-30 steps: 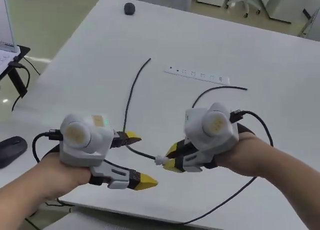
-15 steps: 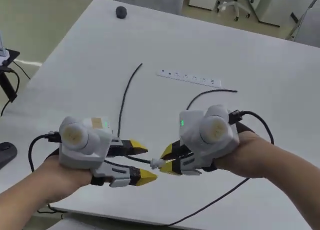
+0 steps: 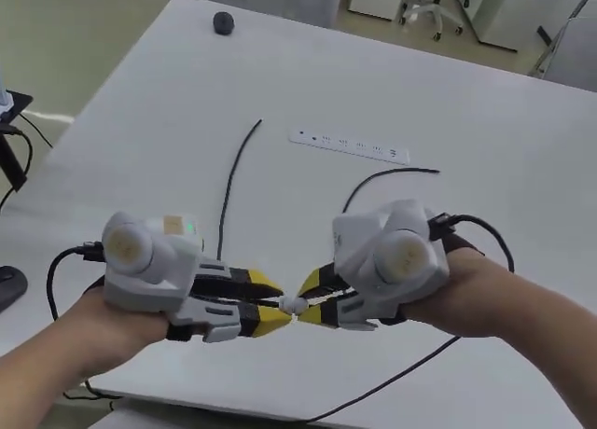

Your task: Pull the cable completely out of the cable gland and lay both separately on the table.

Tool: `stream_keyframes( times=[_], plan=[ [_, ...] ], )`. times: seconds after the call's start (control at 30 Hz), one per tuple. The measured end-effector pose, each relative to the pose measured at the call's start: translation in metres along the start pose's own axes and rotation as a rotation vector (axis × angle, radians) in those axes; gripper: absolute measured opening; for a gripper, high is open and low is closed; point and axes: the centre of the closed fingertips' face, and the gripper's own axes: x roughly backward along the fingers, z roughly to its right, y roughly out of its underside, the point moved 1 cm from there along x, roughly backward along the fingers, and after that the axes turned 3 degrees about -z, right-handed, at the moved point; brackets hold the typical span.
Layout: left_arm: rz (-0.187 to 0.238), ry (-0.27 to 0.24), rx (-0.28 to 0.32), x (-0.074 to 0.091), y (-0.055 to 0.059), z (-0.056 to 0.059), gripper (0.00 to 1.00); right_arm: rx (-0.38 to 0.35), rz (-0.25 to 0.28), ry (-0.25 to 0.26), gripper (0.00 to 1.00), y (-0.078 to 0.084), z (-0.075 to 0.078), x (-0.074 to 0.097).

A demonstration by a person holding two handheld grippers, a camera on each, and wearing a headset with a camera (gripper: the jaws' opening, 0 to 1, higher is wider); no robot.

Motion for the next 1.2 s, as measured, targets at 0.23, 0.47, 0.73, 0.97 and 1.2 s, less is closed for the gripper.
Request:
stream_keyframes(
  times=[0.23, 0.47, 0.73, 0.97, 1.2],
  plan=[
    [0.024, 0.028, -0.018, -0.002, -0.002, 0.006, 0.17, 0.05, 0.001, 0.0, 0.06, -0.001, -0.003, 0.001],
    [0.039, 0.014, -0.018, 0.0, -0.007, 0.005, 0.16, 0.089, 0.021, 0.036, 0.07, -0.001, 0.001, 0.003],
    [0.011, 0.002, -0.024, 0.003, -0.013, 0.01, 0.16, -0.038, 0.105, 0.036, 0.11, -0.002, 0.005, 0.01],
    [0.011, -0.025, -0.105, 0.004, -0.016, 0.007, 0.15, -0.321, 0.268, -0.046, 0.1, 0.0, 0.014, 0.023],
    [-0.003, -0.031, -0.195, 0.001, -0.02, 0.006, 0.15, -0.61, 0.464, -0.238, 0.16, -0.003, 0.021, 0.029]
  ],
)
